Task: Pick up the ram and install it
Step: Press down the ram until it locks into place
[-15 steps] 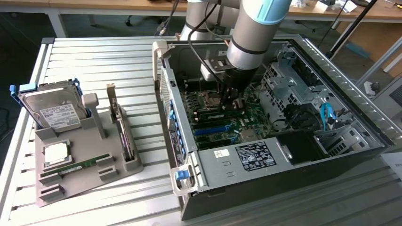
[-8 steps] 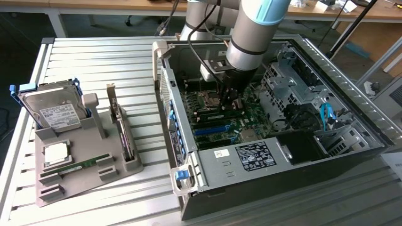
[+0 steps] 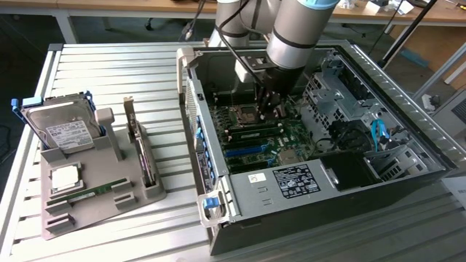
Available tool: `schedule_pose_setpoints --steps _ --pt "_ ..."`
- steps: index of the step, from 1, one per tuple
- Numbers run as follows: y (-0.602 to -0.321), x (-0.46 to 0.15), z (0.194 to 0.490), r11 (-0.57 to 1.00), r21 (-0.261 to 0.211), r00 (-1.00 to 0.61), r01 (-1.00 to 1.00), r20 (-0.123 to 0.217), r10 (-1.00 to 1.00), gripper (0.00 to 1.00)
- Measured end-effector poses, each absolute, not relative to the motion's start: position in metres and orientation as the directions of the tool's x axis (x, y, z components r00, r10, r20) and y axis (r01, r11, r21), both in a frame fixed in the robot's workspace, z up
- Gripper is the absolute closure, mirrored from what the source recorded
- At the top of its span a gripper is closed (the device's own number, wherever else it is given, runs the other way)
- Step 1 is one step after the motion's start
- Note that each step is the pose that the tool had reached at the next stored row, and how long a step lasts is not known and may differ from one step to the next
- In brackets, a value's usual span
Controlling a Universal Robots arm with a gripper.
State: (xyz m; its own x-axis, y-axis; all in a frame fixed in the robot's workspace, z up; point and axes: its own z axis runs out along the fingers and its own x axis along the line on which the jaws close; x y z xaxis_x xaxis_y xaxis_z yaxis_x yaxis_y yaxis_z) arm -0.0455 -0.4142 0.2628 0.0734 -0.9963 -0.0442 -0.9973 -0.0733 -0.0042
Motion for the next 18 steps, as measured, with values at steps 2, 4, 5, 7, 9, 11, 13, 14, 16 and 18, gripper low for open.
schedule_pose_setpoints --steps 2,4,5,7,9,11,13,14,16,18 --pt "-0.414 -0.046 0.269 -0.073 -0.004 0.073 -0.997 -0.044 -0.996 0.89" --pt "-0.414 -0.046 0.275 -0.073 -0.004 0.073 -0.997 -0.044 -0.996 0.89" --pt "-0.414 -0.046 0.277 -0.073 -0.004 0.073 -0.997 -0.044 -0.996 0.89" --pt "-0.414 -0.046 0.278 -0.073 -0.004 0.073 -0.997 -0.044 -0.996 0.89" --pt "-0.414 -0.046 0.279 -0.073 -0.004 0.073 -0.997 -0.044 -0.996 0.89" --pt "-0.414 -0.046 0.279 -0.073 -0.004 0.073 -0.997 -0.044 -0.996 0.89" --pt "-0.414 -0.046 0.279 -0.073 -0.004 0.073 -0.997 -0.044 -0.996 0.89" --pt "-0.414 -0.046 0.279 -0.073 -0.004 0.073 -0.997 -0.044 -0.996 0.89" --pt "-0.414 -0.046 0.279 -0.073 -0.004 0.073 -0.997 -0.044 -0.996 0.89" --pt "-0.414 -0.046 0.279 -0.073 -0.004 0.073 -0.997 -0.044 -0.996 0.89"
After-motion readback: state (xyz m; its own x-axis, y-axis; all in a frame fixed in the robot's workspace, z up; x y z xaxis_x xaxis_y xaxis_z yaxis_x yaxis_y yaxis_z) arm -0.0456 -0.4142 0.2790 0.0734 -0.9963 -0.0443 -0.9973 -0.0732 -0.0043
